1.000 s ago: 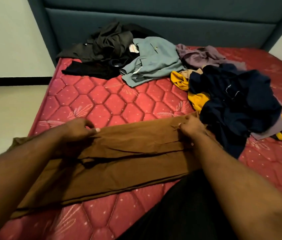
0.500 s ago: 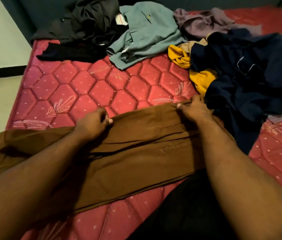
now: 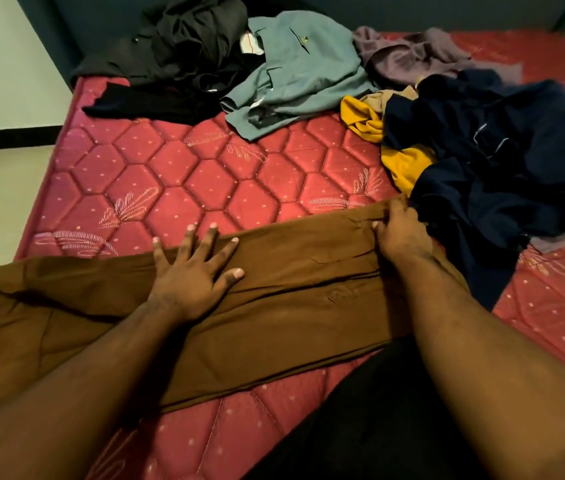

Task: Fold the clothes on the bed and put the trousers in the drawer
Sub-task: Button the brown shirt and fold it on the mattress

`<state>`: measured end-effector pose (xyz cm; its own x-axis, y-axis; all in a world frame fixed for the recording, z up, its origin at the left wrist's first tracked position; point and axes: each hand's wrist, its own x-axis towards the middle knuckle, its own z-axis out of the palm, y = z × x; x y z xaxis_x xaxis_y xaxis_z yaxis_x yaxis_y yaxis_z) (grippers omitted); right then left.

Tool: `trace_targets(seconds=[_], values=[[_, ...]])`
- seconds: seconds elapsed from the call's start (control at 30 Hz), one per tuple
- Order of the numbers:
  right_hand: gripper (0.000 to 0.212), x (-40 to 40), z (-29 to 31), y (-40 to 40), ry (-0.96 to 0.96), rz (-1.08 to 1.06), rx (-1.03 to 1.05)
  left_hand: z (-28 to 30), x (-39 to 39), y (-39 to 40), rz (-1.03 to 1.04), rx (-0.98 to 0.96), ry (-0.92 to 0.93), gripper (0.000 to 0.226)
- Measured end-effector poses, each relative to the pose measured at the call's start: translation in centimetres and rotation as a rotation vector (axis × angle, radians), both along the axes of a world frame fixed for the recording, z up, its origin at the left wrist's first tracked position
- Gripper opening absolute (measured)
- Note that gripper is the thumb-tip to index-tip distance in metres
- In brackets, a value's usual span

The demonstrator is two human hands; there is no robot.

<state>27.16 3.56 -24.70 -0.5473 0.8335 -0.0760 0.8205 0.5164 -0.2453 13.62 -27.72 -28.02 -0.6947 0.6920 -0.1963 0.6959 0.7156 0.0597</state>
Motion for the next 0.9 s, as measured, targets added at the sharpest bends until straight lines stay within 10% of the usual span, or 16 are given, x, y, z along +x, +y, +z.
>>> trace_targets(seconds=[0.13,0.3,0.67,0.9], values=[[0.051,-1.0,0.7,-4.2,0.040,0.221,0.245,2.3,1.7,3.1,-0.094,0.168,0.119,0.078],[0.080,-0.6,-3.0,-6.6,-0.197,0.570,-0.130,-0.6,3.8,5.0,-0.136,0.115,-0.078,0.089],[0.083,3.5,-1.8,3.5,-0.286,0.512,-0.060,0.8,3.8,7.4,-0.038,-0.048,-0.131,0.091],[0.090,5.4,-1.5,6.2,0.130,0.279,-0.073,0.8,11.2,18.7,-0.277,0.089,-0.120,0.094]])
